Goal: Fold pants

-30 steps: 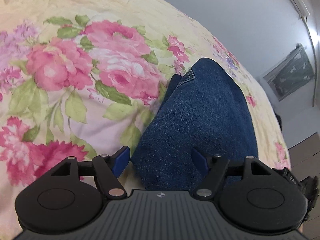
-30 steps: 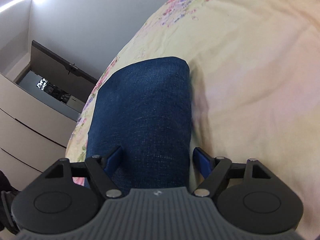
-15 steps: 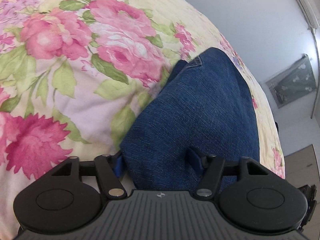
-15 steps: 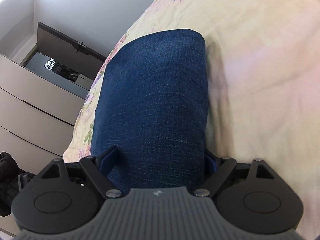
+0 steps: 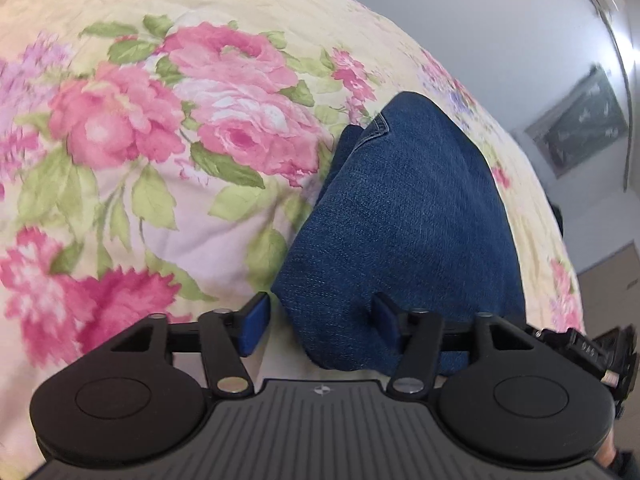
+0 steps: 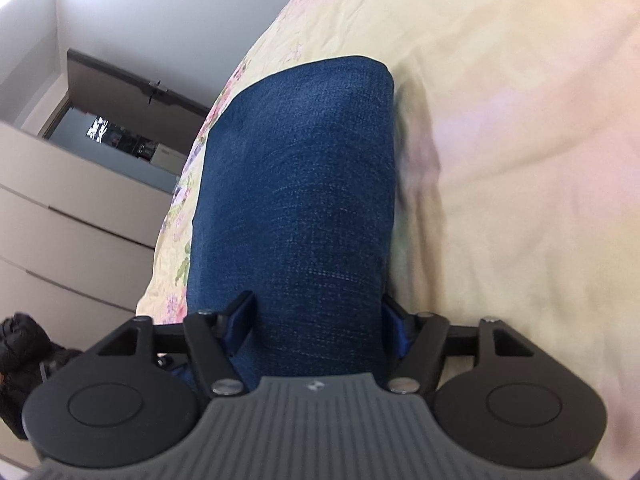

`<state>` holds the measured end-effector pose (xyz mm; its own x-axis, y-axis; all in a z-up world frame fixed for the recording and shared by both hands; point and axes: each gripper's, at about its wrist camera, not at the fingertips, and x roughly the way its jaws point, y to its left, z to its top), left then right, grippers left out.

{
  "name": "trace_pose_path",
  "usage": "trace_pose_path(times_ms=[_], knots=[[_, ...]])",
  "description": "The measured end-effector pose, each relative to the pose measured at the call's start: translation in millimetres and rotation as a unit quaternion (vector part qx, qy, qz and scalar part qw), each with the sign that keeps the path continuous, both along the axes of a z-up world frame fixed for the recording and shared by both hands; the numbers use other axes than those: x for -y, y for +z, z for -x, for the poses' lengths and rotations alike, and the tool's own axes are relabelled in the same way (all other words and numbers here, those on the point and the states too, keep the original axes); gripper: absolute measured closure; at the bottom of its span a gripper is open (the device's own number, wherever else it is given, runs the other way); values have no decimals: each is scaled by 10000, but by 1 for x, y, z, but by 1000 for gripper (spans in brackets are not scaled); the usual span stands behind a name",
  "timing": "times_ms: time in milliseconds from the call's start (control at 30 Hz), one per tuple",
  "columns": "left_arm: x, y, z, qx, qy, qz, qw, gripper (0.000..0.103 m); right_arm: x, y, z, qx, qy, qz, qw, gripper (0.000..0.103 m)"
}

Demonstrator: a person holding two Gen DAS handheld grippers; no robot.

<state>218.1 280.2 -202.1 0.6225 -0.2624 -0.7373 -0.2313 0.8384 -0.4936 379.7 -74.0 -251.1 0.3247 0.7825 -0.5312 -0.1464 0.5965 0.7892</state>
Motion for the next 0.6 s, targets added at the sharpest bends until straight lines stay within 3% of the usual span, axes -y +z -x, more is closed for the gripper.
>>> trace_pose_path(times_ms=[133, 300, 500, 600], knots=[[-13, 16, -6, 98, 64, -532, 9985, 20, 3, 3, -4, 239, 191, 46, 9995, 32], [-39, 22, -26, 192, 213, -193, 9994, 15, 7, 15, -13, 800, -282, 373, 9957, 24], [-46, 4, -62, -100, -86, 469, 9988, 15, -2, -4, -42, 188, -57, -105, 9998, 20], [-44, -11, -76, -324, -344, 447, 9979, 15, -5, -11, -55, -110, 62, -308, 9994, 20]])
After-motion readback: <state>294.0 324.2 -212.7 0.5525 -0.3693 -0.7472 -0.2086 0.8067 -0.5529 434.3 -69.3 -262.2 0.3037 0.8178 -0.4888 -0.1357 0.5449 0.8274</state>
